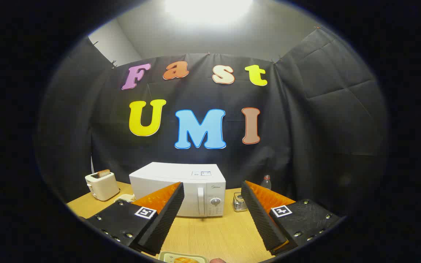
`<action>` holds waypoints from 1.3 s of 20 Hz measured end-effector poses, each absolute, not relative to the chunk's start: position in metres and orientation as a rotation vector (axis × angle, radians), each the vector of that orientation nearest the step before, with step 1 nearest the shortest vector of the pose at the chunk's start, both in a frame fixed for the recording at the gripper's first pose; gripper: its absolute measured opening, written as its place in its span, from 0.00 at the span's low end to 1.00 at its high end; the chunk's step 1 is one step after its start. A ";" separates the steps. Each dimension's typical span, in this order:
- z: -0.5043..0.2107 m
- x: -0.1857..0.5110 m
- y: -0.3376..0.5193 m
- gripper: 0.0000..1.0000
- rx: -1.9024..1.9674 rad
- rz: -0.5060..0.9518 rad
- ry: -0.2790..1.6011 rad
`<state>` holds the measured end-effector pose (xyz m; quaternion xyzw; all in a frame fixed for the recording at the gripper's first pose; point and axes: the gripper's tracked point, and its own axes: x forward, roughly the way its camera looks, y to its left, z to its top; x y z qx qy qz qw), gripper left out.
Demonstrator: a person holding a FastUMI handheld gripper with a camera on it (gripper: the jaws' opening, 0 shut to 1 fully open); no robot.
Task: Open the microwave, put the food inside, and close the microwave door.
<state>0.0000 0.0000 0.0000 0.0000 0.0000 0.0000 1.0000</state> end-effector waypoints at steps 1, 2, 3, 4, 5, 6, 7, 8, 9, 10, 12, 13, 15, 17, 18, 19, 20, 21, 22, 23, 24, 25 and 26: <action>0.001 0.002 0.001 0.99 0.004 0.003 -0.002; 0.001 0.003 0.002 0.98 0.005 0.007 -0.005; 0.001 0.005 0.003 0.98 0.000 0.008 -0.006; 0.001 0.007 0.002 0.99 -0.006 0.008 -0.009; 0.002 0.008 0.003 0.99 -0.006 0.013 -0.011; 0.001 0.009 0.003 0.99 -0.003 0.015 -0.011; 0.001 0.010 0.003 0.99 0.000 0.017 -0.009; -0.001 0.010 0.004 0.99 0.002 0.020 -0.005; -0.002 0.011 0.003 0.99 0.002 0.020 0.001; -0.001 0.012 0.002 0.99 0.004 0.020 0.002; 0.000 0.015 0.003 0.98 0.010 0.029 0.000; 0.001 0.018 0.004 0.99 0.009 0.037 -0.004; -0.002 0.029 0.007 0.98 -0.004 0.052 0.001; -0.003 0.039 0.010 0.99 -0.011 0.064 0.000; -0.004 0.045 0.011 0.99 -0.010 0.071 -0.001; -0.005 0.053 0.013 0.98 -0.007 0.080 -0.001; -0.008 0.061 0.013 0.99 -0.009 0.086 -0.001; -0.010 0.070 0.013 0.99 -0.012 0.089 0.001; -0.014 0.079 0.013 0.99 -0.013 0.094 0.005; -0.018 0.088 0.015 0.99 -0.010 0.103 0.013; -0.024 0.097 0.015 0.99 -0.008 0.109 0.019; -0.029 0.107 0.016 0.99 -0.007 0.114 0.024; -0.035 0.116 0.018 0.99 -0.005 0.118 0.030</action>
